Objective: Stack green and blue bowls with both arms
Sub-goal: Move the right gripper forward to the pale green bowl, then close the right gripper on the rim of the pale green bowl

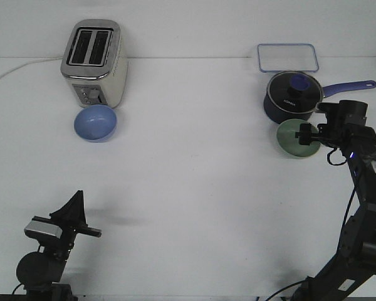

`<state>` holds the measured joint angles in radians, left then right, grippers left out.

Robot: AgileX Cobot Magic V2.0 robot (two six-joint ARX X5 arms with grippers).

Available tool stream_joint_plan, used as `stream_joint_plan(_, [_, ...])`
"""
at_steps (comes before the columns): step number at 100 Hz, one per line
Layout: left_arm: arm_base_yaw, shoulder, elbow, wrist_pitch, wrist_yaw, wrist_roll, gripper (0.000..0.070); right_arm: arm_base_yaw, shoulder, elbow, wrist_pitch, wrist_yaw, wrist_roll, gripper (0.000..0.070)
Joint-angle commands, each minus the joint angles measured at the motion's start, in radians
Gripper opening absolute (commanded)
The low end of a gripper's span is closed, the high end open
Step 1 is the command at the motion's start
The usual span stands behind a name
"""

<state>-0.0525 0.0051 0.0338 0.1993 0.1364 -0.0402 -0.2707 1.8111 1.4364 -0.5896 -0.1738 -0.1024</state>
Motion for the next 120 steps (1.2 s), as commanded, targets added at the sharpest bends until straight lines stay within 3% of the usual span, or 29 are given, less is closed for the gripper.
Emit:
stream_joint_plan(1, [0.001,-0.002,-0.020,0.011,0.002,0.002,0.0010,-0.007,0.035,0.020,0.006,-0.003,-0.011,0.0495])
stream_joint_plan(24, [0.001,-0.002,-0.020,0.011,0.002,0.002,0.0010,-0.019,0.085,0.020,0.002,-0.003,-0.010,0.0493])
stream_joint_plan(38, [0.001,-0.002,-0.020,0.011,0.002,0.002,0.0010,-0.020,0.091,0.020,-0.005,-0.003,-0.010,0.0429])
stream_joint_plan(48, [0.001,-0.002,-0.020,0.011,0.002,0.002,0.0010,-0.020,0.091,0.020,-0.012,-0.003,-0.010,0.0316])
stream_joint_plan(65, [0.001,-0.002,-0.020,0.011,0.002,0.002,0.0010,-0.019,0.091,0.020,-0.044,-0.010,-0.010,0.0000])
stream_joint_plan(103, [0.001,-0.002,-0.020,0.011,0.002,0.002,0.0010,-0.025,0.061,0.042,-0.092,-0.016,0.041,0.0000])
stream_joint_plan(120, [0.001,-0.002,-0.020,0.011,0.002,0.002,0.0010,-0.011,-0.017,0.058,-0.140,-0.099,0.063,0.0000])
